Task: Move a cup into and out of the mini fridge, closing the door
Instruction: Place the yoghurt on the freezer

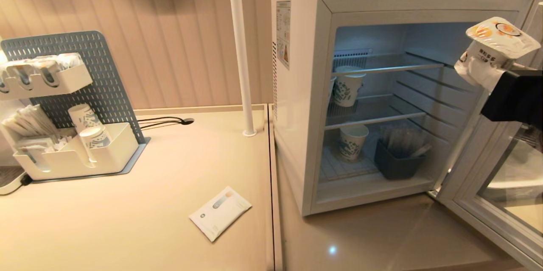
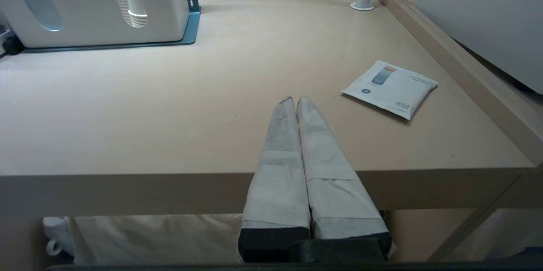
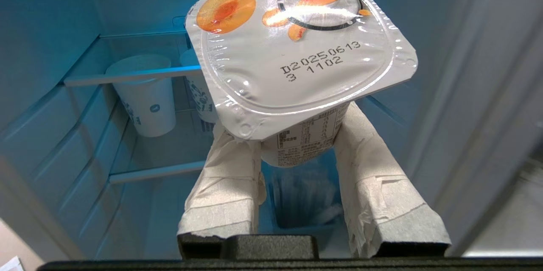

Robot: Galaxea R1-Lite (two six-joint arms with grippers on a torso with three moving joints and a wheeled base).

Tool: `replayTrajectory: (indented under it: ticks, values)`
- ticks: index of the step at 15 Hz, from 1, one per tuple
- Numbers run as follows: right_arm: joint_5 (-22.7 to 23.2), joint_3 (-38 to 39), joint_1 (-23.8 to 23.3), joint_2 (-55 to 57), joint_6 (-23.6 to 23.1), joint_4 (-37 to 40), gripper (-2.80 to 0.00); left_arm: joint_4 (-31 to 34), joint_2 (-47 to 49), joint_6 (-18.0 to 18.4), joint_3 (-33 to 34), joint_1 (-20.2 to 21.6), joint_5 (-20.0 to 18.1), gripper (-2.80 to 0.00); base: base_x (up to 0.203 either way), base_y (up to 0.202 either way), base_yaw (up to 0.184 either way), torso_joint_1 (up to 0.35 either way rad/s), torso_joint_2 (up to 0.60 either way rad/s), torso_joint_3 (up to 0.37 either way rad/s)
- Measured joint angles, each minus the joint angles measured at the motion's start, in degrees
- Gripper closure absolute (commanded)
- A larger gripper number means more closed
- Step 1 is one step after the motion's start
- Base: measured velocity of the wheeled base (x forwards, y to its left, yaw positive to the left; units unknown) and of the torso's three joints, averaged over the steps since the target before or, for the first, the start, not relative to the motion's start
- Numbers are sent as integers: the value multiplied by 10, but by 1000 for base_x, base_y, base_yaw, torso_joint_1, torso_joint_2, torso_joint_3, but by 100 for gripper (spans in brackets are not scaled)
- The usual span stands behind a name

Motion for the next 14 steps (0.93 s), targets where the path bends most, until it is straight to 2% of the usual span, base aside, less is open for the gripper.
replayTrajectory:
  ticks: [3,7,11,14]
  values:
    - [0,-1,0,2,1,-1,0,0,0,0,0,0,0,0,0,0,0,283,-200,68]
    - [1,-35,-1,10,2,-3,0,0,0,0,0,0,0,0,0,0,0,44,-32,17]
    - [-3,-101,0,-4,1,82,0,0,0,0,0,0,0,0,0,0,0,0,0,0]
    - [-3,-126,1,-14,0,97,0,0,0,0,0,0,0,0,0,0,0,0,0,0]
